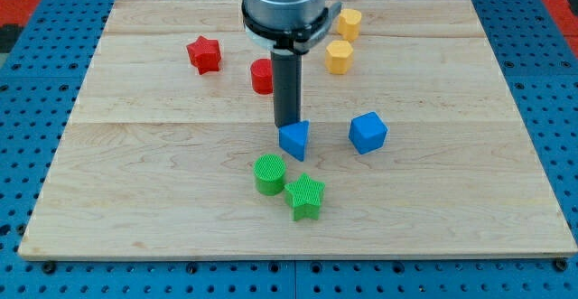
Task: Slide the blue cube to the bottom of the yellow hexagon
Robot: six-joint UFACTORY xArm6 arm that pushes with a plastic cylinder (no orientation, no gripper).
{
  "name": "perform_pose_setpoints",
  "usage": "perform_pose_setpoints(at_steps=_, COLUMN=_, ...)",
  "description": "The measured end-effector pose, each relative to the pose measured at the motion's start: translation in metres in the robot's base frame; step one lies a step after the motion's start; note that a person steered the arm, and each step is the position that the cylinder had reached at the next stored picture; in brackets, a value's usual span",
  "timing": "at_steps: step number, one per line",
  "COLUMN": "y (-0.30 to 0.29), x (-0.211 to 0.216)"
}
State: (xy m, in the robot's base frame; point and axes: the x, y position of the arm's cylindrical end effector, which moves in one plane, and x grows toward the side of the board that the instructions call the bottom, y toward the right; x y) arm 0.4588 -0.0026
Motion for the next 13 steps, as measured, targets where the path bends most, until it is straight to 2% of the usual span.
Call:
perform_pose_setpoints(at_steps=1, y=0.039, x=0.019)
perform_pose_setpoints(at_steps=3, y=0.104, x=0.018)
perform_pose_setpoints(at_steps=4, y=0.110, x=0.009)
perform_pose_setpoints(at_steps=6, y=0.179, x=0.017)
perform_pose_setpoints(at_steps=7, y=0.194, x=0.017)
perform_pose_setpoints(at_steps=9, y=0.197, x=-0.009)
perform_pose_setpoints(at_steps=10, y=0.182, x=-0.041)
perform_pose_setpoints(at_steps=12, y=0.225, x=-0.052)
perform_pose_setpoints(at_steps=13, y=0.188, x=-0.076)
